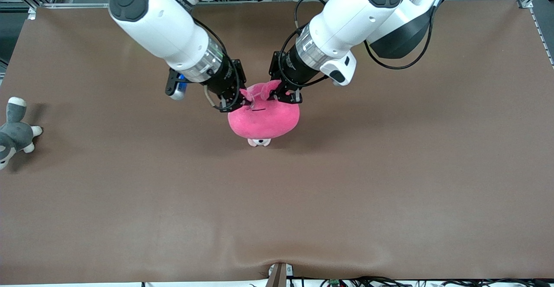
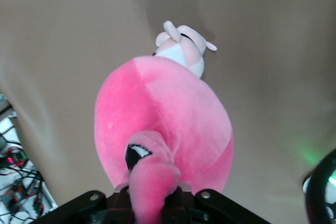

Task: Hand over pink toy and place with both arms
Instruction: 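Grasp the pink toy with the right gripper while the left gripper releases, then carry the pink toy beside the grey plush while the left gripper withdraws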

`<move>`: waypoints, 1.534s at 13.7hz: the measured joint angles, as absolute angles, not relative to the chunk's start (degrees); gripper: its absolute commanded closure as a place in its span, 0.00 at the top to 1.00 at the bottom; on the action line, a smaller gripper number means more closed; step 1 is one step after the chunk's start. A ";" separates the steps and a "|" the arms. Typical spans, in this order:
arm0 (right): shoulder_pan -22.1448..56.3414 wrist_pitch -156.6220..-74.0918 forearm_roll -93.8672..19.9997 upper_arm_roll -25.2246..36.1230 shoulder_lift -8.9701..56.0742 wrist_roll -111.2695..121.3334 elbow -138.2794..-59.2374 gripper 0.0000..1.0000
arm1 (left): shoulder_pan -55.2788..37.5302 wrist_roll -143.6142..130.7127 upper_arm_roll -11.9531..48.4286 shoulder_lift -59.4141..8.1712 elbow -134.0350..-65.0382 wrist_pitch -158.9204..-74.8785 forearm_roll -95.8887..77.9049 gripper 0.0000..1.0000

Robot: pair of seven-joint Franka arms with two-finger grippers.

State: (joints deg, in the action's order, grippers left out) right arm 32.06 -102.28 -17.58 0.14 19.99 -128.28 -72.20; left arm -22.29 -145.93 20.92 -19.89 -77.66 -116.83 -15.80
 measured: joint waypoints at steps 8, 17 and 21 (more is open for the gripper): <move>16.61 -90.95 -16.48 0.92 19.58 -114.61 -72.10 0.00 | -17.70 -125.12 20.60 -12.66 -76.52 -103.13 -5.59 1.00; -11.92 -88.39 -16.49 1.28 25.66 -71.34 -85.09 0.00 | -2.55 -75.12 20.21 -8.78 -76.52 -82.23 -4.69 1.00; -17.78 -92.54 -16.86 1.18 29.53 -61.29 -89.77 0.06 | 4.41 -51.16 20.13 -6.43 -76.58 -77.99 -3.00 1.00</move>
State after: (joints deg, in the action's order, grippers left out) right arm -17.78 -92.54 -16.86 1.18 29.53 -61.29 -89.77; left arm 4.41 -51.16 20.13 -6.43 -76.58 -77.99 -3.00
